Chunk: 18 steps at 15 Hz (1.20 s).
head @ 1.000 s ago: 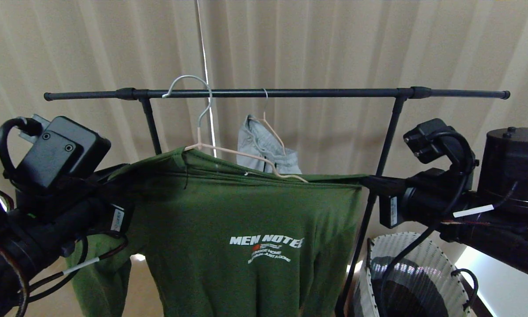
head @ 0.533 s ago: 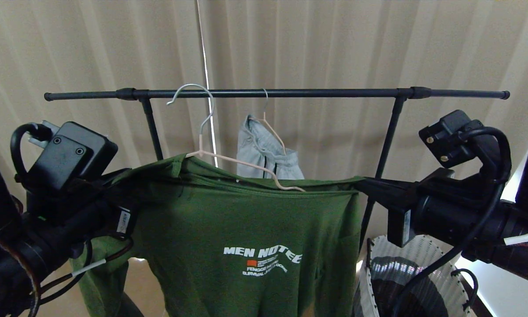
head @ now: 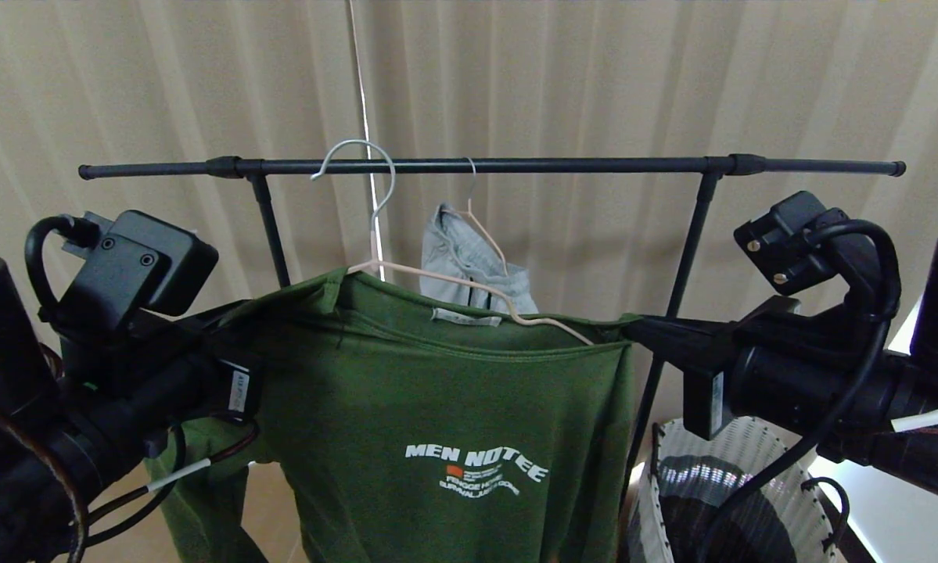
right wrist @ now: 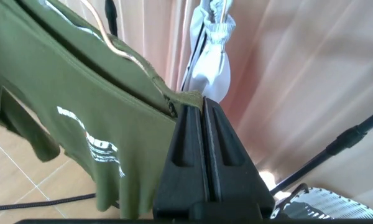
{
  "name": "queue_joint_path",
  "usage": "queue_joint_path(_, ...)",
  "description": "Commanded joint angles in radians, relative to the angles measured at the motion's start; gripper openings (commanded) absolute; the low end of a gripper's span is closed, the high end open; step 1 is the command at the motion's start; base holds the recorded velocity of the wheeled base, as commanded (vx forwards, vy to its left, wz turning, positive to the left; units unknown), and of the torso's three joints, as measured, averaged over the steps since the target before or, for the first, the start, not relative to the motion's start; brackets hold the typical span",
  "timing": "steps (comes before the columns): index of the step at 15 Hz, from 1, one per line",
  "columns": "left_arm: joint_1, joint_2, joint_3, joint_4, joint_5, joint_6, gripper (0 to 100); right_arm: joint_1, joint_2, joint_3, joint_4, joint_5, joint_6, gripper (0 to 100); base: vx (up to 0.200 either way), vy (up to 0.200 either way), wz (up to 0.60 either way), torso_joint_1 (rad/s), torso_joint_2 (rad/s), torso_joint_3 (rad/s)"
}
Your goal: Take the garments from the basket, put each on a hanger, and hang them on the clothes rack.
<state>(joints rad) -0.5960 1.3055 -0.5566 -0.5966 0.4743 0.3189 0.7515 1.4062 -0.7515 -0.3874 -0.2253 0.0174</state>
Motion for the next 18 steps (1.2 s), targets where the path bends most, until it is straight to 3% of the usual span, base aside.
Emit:
queue_joint_path(1, -0.005, 0.003, 0.0, 0.0, 0.0, -0.001, 0, 0.0, 0.01, -0.002, -0.001, 0.001, -0.001, 0, 0.0, 0.0, 0.0, 0.0, 0.0, 0.0)
queue_joint_path(12, -0.033, -0.008, 0.006, -0.002, -0.003, -0.023, 0, -0.001, 0.025, 0.0, 0.021, 0.001, 0.001, 0, 0.0, 0.0, 0.0, 0.0, 0.0, 0.0)
queue_joint_path(13, -0.048, -0.011, 0.009, -0.002, -0.003, -0.029, 0, -0.001, 0.025, 0.0, 0.021, 0.001, 0.001, 100, 0.0, 0.0, 0.0, 0.0, 0.0, 0.0)
queue_joint_path(18, -0.051, -0.015, -0.003, -0.002, 0.001, -0.057, 0, 0.0, 0.014, 0.017, 0.005, 0.001, 0.002, 100, 0.0, 0.0, 0.0, 0.0, 0.0, 0.0)
